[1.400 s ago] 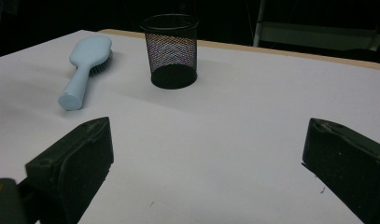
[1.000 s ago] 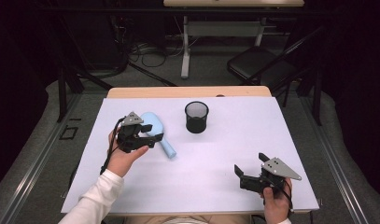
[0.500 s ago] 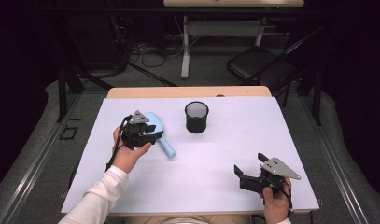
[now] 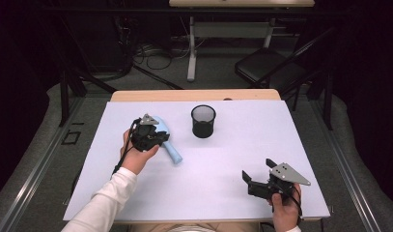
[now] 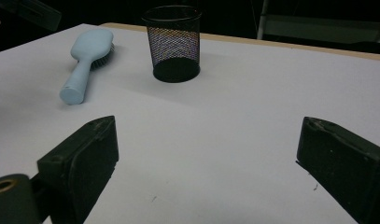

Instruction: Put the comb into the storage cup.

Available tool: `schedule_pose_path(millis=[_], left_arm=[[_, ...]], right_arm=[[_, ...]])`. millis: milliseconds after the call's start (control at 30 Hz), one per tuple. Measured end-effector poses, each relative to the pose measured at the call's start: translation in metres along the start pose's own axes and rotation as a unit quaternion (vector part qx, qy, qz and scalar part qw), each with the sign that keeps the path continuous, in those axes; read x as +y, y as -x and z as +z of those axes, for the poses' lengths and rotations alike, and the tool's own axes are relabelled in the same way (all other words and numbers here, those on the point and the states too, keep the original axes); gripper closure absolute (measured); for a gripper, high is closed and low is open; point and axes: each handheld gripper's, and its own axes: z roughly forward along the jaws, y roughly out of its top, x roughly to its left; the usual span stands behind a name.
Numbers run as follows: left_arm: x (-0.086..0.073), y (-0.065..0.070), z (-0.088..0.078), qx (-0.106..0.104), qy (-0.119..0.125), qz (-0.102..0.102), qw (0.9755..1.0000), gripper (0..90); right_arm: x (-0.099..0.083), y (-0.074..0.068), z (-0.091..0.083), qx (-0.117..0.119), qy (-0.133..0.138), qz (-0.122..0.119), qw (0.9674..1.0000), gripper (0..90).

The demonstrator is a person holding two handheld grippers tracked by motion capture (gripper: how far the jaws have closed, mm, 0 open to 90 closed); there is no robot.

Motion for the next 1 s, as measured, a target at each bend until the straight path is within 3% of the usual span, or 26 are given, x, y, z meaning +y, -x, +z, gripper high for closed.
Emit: schedule_pose_path(millis=[200, 1000], left_arm=[[-0.001, 0.001, 0.007, -0.014, -0.017, -0.002, 0.9998, 89.9], [-0.008, 0.007, 0.047, 0.003, -0.062, -0.002, 0.9981, 90.0]], right_arm=[[0.000, 0.000, 0.000, 0.002, -0.003, 0.000, 1.0000, 5.8], [0.000, 0.000, 0.001, 0.003, -0.005, -0.003, 1.0000, 6.8]])
